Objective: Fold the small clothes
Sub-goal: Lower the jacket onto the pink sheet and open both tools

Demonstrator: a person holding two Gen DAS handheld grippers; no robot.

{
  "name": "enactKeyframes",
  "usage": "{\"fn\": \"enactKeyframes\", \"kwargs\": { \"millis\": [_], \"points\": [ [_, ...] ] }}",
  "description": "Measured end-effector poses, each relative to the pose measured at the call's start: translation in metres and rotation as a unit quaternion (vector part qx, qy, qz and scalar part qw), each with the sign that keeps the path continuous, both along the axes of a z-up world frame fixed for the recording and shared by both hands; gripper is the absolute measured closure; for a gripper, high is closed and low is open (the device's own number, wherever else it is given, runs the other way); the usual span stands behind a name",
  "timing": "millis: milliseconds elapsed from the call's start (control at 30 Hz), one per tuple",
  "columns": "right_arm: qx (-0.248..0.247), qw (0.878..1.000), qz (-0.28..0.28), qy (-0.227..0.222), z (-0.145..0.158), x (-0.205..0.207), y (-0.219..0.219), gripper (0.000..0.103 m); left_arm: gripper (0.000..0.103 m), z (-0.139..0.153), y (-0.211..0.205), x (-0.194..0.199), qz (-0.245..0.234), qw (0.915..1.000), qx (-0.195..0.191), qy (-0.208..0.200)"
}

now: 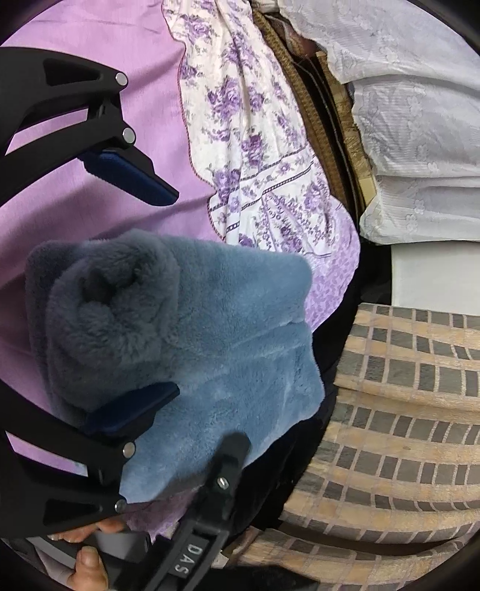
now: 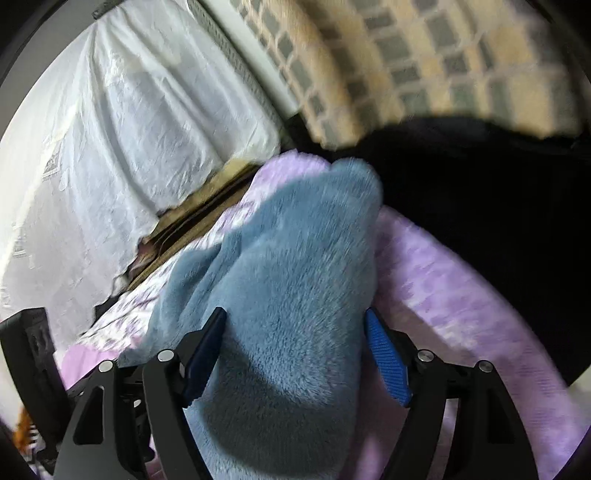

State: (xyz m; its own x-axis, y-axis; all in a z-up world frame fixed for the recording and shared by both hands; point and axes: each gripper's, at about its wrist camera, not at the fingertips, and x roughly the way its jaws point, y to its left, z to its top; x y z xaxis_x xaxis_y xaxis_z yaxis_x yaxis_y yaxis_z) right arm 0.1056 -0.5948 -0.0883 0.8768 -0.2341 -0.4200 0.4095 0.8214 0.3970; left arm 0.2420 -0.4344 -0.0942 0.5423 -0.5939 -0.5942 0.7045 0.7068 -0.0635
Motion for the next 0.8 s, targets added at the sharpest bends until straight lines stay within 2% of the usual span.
{"fn": "enactKeyframes", "kwargs": {
  "millis": [67,167,200,233,300,367,433,567,733,800],
  "points": [
    [-0.037,0.999,-0.016,-0.014,0.007,-0.008,0.006,0.031,0.010,0.004,0.005,-0.001,0.008,0.9999,-0.006,-0.006],
    [-0.076,0.997,-0.008,-0.024,0.014,-0.009,0.018,0.059,0.010,0.010,0.014,0.000,0.026,0.9993,-0.027,-0.010],
    [-0.087,0.996,0.000,-0.018,0.014,-0.006,0.022,0.064,0.010,0.011,0.017,0.001,0.033,0.9989,-0.032,-0.010],
    [-0.092,0.996,0.008,-0.010,0.012,-0.004,0.024,0.065,0.008,0.012,0.019,0.003,0.040,0.9986,-0.035,-0.009],
    [-0.101,0.995,0.017,0.020,0.008,0.006,0.028,0.063,0.004,0.007,0.017,0.013,0.065,0.9978,-0.016,-0.002],
    [-0.109,0.992,0.015,0.054,0.001,0.016,0.030,0.062,0.004,-0.004,0.012,0.021,0.067,0.9976,0.006,0.016],
    [-0.112,0.992,0.016,0.055,0.002,0.017,0.030,0.062,0.004,-0.010,0.010,0.023,0.070,0.9973,0.016,0.020],
    [-0.114,0.992,0.014,0.048,0.003,0.017,0.030,0.061,0.004,-0.008,0.010,0.017,0.073,0.9971,0.022,-0.002],
    [-0.127,0.991,0.000,0.028,0.006,0.001,0.042,0.052,0.004,-0.003,0.016,0.008,0.073,0.9971,0.020,-0.010],
    [-0.133,0.991,-0.010,0.021,0.007,-0.009,0.050,0.044,0.005,-0.001,0.020,0.001,0.073,0.9970,0.020,-0.016]
  ]
}}
